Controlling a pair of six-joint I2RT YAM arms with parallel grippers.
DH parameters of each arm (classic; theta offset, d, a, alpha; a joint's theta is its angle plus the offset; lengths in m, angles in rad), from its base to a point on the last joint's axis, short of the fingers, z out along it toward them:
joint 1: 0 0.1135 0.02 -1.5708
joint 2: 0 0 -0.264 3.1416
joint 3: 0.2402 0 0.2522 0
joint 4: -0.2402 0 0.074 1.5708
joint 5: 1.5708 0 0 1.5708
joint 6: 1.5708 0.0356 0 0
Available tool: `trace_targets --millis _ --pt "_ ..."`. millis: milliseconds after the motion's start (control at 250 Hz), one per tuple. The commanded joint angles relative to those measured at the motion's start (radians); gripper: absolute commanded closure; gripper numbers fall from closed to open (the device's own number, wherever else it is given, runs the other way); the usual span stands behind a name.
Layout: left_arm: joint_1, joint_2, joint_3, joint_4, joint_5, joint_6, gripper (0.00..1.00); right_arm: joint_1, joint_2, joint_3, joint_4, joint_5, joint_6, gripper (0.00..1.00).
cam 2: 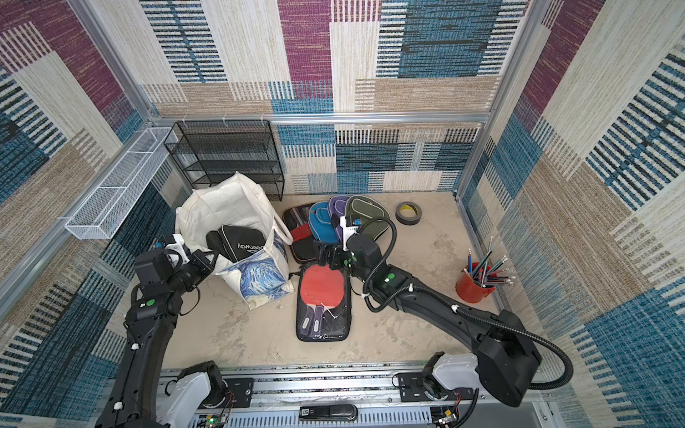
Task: Remove the ping pong set from the canvas bag
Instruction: Place the ping pong set at the center of the board.
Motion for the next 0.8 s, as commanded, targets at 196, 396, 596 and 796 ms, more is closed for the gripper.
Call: trace_targets --millis 196,396,596,796 --pt "0.001 -0.021 -0.029 0.094 0.043 -0.017 1.0 0.004 0.312 0.497 -0.153 -0.177 -0.177 0.0" --pt "0.001 -0.021 -0.026 0.1 0.048 -0.018 1.0 0.037 0.487 0.74 -0.263 -0.221 -0.197 0.01" --pt "0.001 -0.023 -0.03 0.1 0.051 -0.023 1.0 0.049 0.639 0.895 -0.356 -0.24 -0.207 0.05" --pt "0.001 -0.034 -0.012 0.058 0.04 -0.006 1.0 0.047 0.7 0.903 -0.377 -0.253 -0.208 0.38"
